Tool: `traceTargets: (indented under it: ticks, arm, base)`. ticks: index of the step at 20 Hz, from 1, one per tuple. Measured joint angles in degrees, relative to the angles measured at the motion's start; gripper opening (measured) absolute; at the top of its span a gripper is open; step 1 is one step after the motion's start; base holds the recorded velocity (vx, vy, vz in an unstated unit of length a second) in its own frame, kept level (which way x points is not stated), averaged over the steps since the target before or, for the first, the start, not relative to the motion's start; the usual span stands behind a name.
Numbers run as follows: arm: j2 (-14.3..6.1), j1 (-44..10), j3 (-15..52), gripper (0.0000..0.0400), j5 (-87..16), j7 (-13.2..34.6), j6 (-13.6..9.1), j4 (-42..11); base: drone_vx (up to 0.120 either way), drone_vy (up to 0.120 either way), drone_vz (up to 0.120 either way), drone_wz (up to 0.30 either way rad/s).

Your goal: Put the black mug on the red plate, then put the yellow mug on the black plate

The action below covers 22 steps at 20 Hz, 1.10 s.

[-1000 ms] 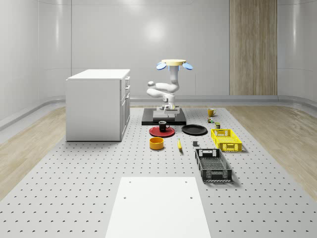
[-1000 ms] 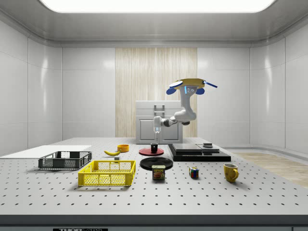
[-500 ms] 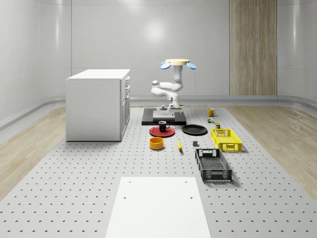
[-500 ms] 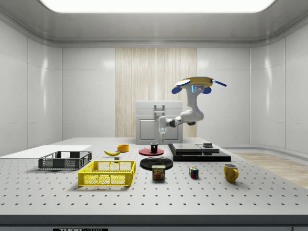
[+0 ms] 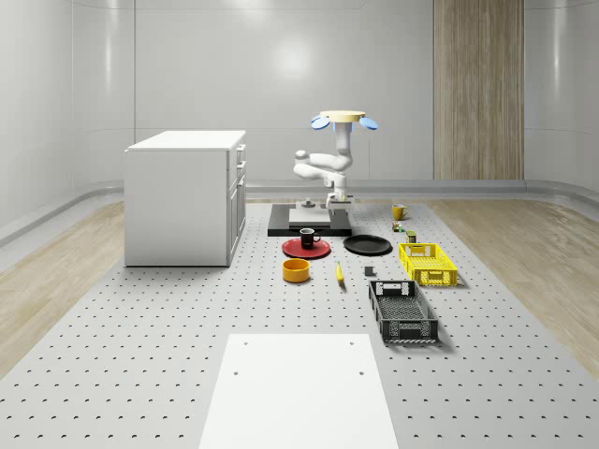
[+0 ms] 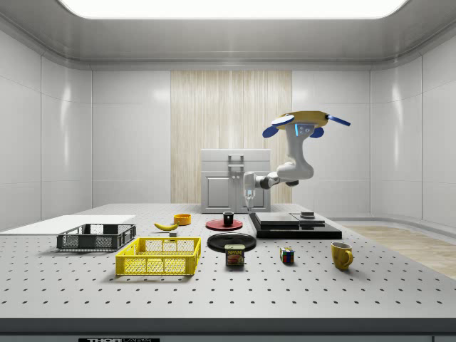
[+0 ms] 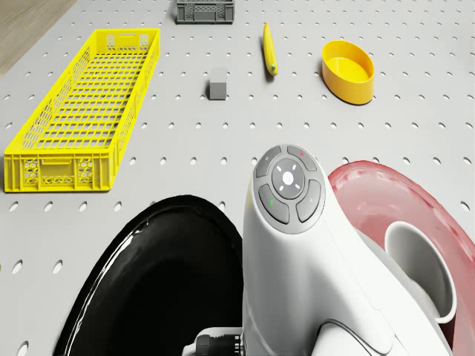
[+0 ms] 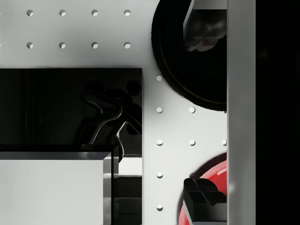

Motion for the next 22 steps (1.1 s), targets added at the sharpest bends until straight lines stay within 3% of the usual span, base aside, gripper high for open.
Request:
traceTargets:
  ticks: [22]
  arm:
    - [-0.13,-0.04,0.01,0.0400,0.05,0.03,0.12,0.01]
  base:
    - [-0.120,0.120,0.000,0.000]
